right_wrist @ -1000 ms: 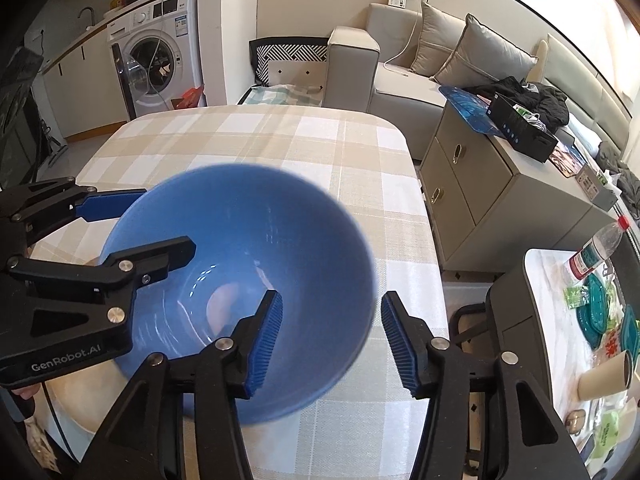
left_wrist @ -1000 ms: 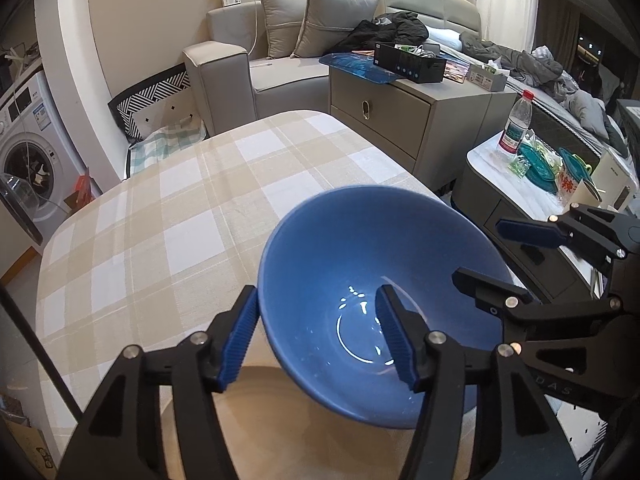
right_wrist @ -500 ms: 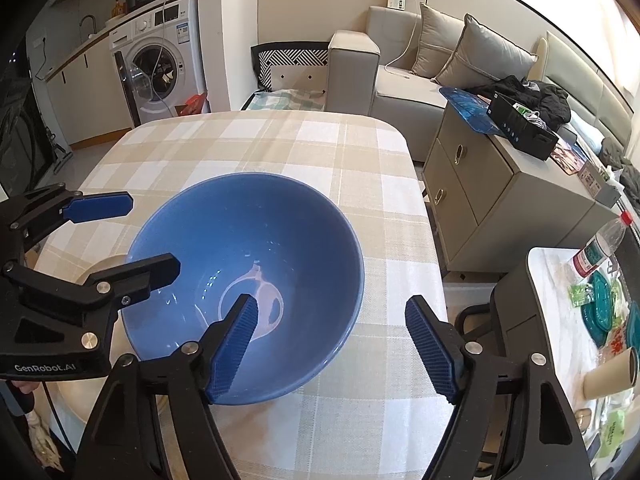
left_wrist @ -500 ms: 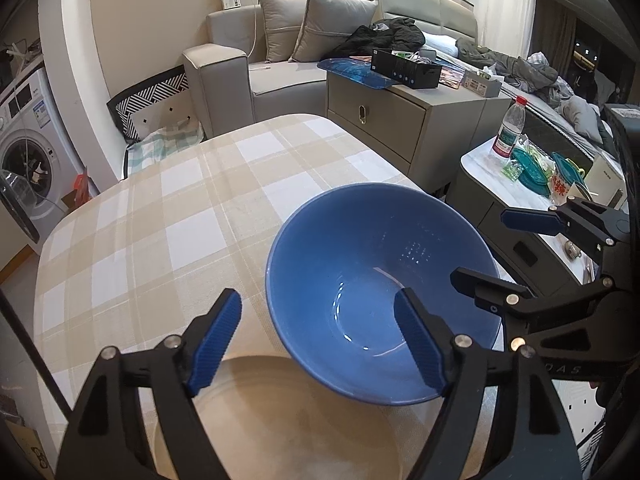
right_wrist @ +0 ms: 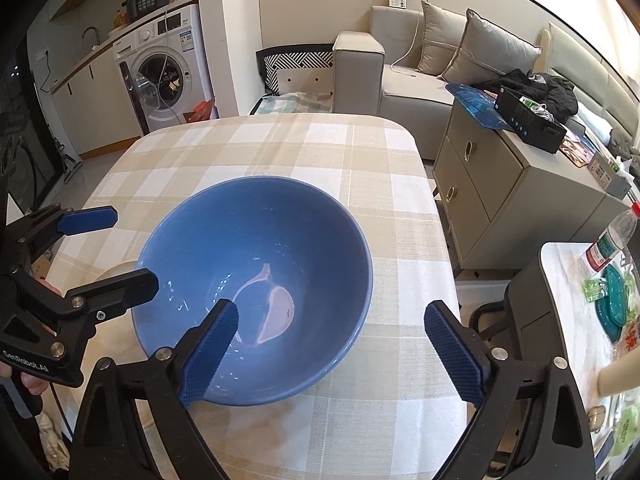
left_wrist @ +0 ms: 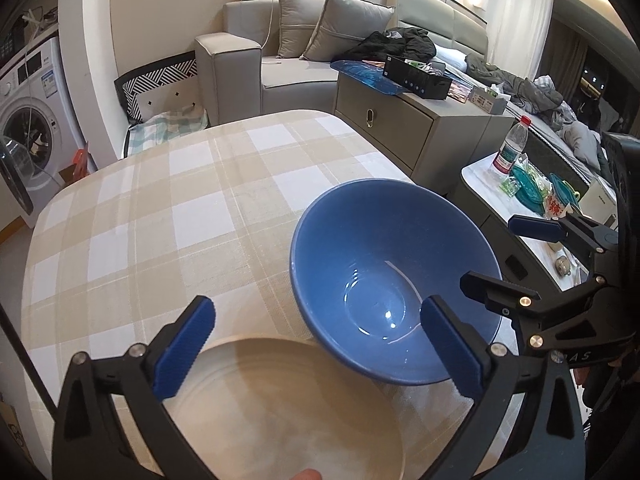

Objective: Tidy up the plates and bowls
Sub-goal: 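Move both open grippers to the rim of the nested blue bowls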

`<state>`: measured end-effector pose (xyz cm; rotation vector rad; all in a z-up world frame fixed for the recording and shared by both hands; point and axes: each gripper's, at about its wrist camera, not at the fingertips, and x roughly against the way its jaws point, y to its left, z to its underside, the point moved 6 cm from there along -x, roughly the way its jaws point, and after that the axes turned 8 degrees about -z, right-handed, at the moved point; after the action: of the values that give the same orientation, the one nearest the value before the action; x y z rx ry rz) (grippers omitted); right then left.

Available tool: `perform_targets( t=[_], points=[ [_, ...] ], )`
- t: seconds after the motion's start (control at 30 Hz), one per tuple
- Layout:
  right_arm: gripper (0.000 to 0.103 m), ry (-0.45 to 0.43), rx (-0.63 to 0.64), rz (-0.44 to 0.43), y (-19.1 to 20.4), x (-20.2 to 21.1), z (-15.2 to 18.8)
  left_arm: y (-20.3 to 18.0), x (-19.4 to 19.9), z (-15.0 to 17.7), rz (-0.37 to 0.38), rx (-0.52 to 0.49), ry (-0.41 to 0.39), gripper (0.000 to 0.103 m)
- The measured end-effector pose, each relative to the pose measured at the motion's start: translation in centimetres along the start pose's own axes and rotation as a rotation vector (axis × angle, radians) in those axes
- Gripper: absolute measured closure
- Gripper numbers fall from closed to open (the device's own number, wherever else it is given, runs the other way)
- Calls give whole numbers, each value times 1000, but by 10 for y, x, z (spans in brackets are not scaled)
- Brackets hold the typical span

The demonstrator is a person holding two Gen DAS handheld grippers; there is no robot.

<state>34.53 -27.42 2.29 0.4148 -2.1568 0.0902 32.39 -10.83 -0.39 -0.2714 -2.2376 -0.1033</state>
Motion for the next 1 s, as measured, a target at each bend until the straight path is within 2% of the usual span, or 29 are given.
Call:
perform_targets(
  t=[0.37,0.53,1.0],
  points=[
    [4,-6,-41,-39,-7,-4,4,16,0,7,-16,63,4,0],
    [4,-7,-69,-84,-10,-8,8,20,-2,10,-9,91,9,0],
    [4,-24,-122,-176,-13,-20,16,15,-13,14,1,106,18,0]
  ],
)
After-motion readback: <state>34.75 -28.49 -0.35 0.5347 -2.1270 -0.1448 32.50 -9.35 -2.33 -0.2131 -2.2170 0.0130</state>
